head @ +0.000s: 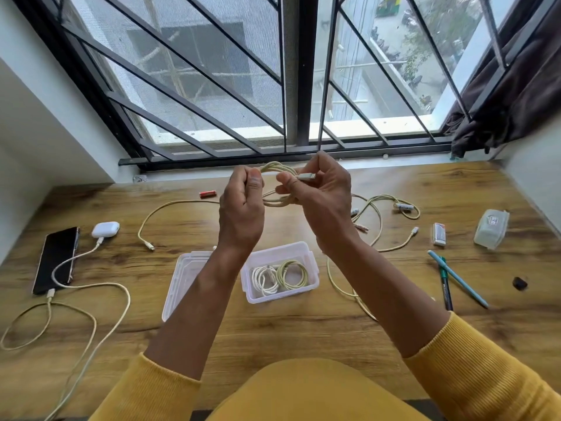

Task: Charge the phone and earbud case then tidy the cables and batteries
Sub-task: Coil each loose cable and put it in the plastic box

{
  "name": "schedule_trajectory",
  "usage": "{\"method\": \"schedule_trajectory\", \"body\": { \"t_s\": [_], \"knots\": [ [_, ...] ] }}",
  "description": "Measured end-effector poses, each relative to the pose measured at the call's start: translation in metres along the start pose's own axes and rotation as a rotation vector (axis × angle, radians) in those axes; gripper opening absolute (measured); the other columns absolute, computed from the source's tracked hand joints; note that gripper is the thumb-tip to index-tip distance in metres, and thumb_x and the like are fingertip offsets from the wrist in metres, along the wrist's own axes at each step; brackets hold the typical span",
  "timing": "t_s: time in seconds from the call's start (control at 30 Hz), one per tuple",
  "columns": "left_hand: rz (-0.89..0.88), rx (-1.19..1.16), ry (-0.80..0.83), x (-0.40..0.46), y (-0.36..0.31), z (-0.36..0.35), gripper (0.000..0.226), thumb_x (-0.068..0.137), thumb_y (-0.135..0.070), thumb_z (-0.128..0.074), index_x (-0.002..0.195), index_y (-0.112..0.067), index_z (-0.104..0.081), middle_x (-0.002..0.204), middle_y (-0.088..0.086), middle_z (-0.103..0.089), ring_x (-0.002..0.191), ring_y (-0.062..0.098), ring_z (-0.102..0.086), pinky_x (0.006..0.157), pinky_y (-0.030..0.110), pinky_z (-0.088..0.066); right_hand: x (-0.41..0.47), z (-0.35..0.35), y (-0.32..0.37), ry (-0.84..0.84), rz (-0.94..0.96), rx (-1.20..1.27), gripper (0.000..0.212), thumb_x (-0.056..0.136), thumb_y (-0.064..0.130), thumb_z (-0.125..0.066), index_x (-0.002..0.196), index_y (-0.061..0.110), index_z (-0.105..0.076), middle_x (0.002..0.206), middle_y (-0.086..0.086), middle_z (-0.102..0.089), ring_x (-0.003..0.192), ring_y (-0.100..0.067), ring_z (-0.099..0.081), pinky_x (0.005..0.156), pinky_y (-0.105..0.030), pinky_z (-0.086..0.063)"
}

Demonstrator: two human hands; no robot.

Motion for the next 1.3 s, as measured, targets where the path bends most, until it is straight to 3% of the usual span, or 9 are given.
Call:
{"method": "schedule_trajectory", "body": {
  "t_s": [0.13,0.27,0.37,0.5,0.6,0.7,1.0,1.2,1.3],
  "knots": [
    [0.13,-0.141,0.034,-0.003,0.013,-0.005,0.03,0.114,-0.034,-0.042,0.093,-0.016,-0.053,0.075,-0.006,-0.048,0.056,0.01,-0.041,0.047,0.029,-0.039,-0.006,-0.009,-0.001,0.111,-0.138,0.267,0.019,0.095,-0.007,-0.067,0.09,0.004,-0.053,0.094,-0.033,-0.074,0.083,-0.04,-0.077,0.074,-0.047,-0.064],
    [0.188,-0.251,0.066,-0.004,0.011,-0.006,0.028,0.114,-0.031,-0.043,0.091,-0.019,-0.054,0.077,0.002,-0.043,0.057,0.01,-0.034,0.045,0.024,-0.037,-0.007,-0.018,-0.007,0.174,-0.265,0.479,0.026,0.097,-0.01,-0.059,0.082,0.009,-0.049,0.098,-0.032,-0.074,0.086,-0.037,-0.077,0.08,-0.046,-0.064],
    [0.232,-0.303,0.108,-0.003,0.013,-0.01,0.027,0.114,-0.028,-0.045,0.092,-0.018,-0.055,0.072,-0.001,-0.038,0.054,0.008,-0.03,0.048,0.024,-0.033,-0.005,-0.016,-0.015,0.139,-0.316,0.488,0.021,0.097,-0.008,-0.058,0.088,0.009,-0.052,0.095,-0.026,-0.076,0.084,-0.034,-0.077,0.085,-0.042,-0.062],
    [0.18,-0.326,0.197,0.0,0.007,-0.008,0.026,0.113,-0.028,-0.049,0.094,-0.013,-0.059,0.064,0.001,-0.03,0.047,0.007,-0.023,0.045,0.02,-0.026,-0.003,-0.013,-0.029,0.163,-0.397,0.426,0.021,0.099,-0.001,-0.058,0.118,0.007,-0.063,0.098,-0.016,-0.077,0.086,-0.026,-0.076,0.091,-0.038,-0.054],
    [0.18,-0.347,0.254,0.001,0.007,-0.004,0.025,0.111,-0.025,-0.053,0.098,-0.008,-0.066,0.066,0.005,-0.031,0.045,0.006,-0.023,0.044,0.02,-0.024,-0.002,-0.012,-0.032,0.21,-0.407,0.434,0.021,0.099,0.0,-0.059,0.117,0.004,-0.071,0.098,-0.013,-0.077,0.08,-0.022,-0.074,0.084,-0.033,-0.056],
    [0.218,-0.361,0.283,0.002,0.012,0.0,0.032,0.108,-0.026,-0.057,0.103,0.002,-0.07,0.063,-0.003,-0.042,0.044,0.005,-0.025,0.046,0.024,-0.021,-0.001,-0.008,-0.032,0.197,-0.406,0.486,0.022,0.098,-0.003,-0.06,0.118,-0.003,-0.07,0.096,-0.016,-0.077,0.076,-0.023,-0.073,0.079,-0.03,-0.06],
    [0.375,-0.563,0.211,0.013,0.024,0.031,0.018,0.1,-0.013,-0.067,0.09,-0.005,-0.08,0.071,0.003,-0.055,0.062,0.01,-0.045,0.052,0.02,-0.04,-0.002,-0.001,-0.03,0.21,-0.32,0.348,0.019,0.093,-0.011,-0.064,0.11,-0.006,-0.073,0.087,-0.019,-0.077,0.075,-0.022,-0.075,0.079,-0.032,-0.064],
    [0.499,-0.676,0.344,0.0,0.016,0.025,0.035,0.101,-0.029,-0.058,0.097,-0.005,-0.083,0.083,0.008,-0.07,0.074,0.014,-0.065,0.07,0.025,-0.06,0.0,0.004,-0.029,0.132,-0.228,0.151,0.018,0.092,-0.013,-0.067,0.108,-0.006,-0.074,0.082,-0.018,-0.077,0.065,-0.02,-0.07,0.066,-0.028,-0.06],
    [0.442,-0.691,0.457,-0.01,0.004,0.009,0.028,0.098,-0.02,-0.06,0.1,-0.004,-0.082,0.089,0.013,-0.076,0.078,0.019,-0.073,0.075,0.032,-0.064,0.001,0.005,-0.027,0.077,-0.183,0.116,0.017,0.092,-0.013,-0.068,0.106,-0.008,-0.074,0.078,-0.015,-0.076,0.063,-0.014,-0.07,0.065,-0.026,-0.059]
  ]
}}
Point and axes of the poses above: each hand's wrist, its own x-axis towards the middle knuckle, its own z-axis out of the back of the hand, y = z × x, the point moved 10 cm from there along x, towards the middle knuckle
